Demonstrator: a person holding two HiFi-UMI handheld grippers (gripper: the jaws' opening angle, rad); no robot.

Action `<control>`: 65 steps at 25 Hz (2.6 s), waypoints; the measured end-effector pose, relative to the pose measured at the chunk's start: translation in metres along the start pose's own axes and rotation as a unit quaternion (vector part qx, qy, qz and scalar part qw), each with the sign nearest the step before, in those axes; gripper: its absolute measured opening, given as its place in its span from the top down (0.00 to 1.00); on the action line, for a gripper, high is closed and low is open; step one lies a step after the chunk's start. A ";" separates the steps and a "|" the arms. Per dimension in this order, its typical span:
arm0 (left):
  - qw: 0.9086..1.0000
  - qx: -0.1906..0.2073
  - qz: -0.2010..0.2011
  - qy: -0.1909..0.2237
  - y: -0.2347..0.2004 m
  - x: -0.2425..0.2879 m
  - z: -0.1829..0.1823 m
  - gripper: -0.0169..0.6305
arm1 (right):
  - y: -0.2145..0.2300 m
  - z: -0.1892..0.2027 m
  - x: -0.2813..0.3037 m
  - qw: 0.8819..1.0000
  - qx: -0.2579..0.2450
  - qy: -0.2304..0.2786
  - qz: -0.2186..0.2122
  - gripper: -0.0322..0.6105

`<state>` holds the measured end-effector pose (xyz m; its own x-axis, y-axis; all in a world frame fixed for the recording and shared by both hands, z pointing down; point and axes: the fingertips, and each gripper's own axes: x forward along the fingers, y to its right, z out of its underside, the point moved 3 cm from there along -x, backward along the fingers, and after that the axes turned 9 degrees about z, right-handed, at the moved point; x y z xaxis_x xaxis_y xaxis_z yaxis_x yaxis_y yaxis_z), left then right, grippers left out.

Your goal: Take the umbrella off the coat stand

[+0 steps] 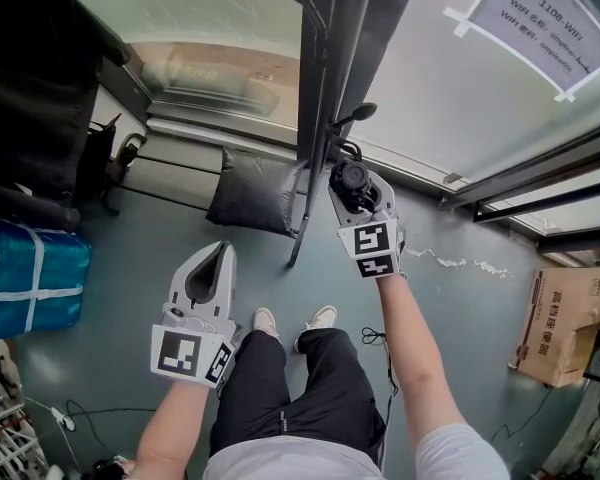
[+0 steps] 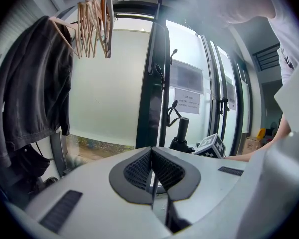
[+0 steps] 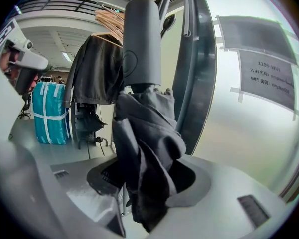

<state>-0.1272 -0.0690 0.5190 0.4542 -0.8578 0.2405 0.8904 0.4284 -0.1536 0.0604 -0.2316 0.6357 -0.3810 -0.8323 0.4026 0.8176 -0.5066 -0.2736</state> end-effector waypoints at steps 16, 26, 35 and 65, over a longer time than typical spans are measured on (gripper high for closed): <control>1.000 -0.003 0.006 0.001 0.011 0.000 -0.021 0.94 | 0.020 -0.019 -0.014 1.000 0.012 -0.001 0.024 0.58; 1.000 -0.008 -0.003 -0.005 0.018 -0.005 -0.034 0.94 | 0.028 -0.032 -0.028 1.000 0.016 0.002 0.026 0.58; 1.000 -0.015 -0.007 -0.004 0.024 -0.010 -0.047 0.94 | 0.031 -0.045 -0.042 1.000 -0.001 0.005 0.023 0.58; 1.000 -0.006 0.007 0.016 0.020 -0.022 -0.075 0.94 | 0.025 -0.070 -0.084 0.998 -0.037 -0.011 0.040 0.58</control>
<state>-0.1213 -0.0623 0.4387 0.4650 -0.8605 0.2079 0.8836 0.4366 -0.1691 0.0825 -0.1903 0.5341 -0.3058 -0.8657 0.3963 0.8109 -0.4549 -0.3682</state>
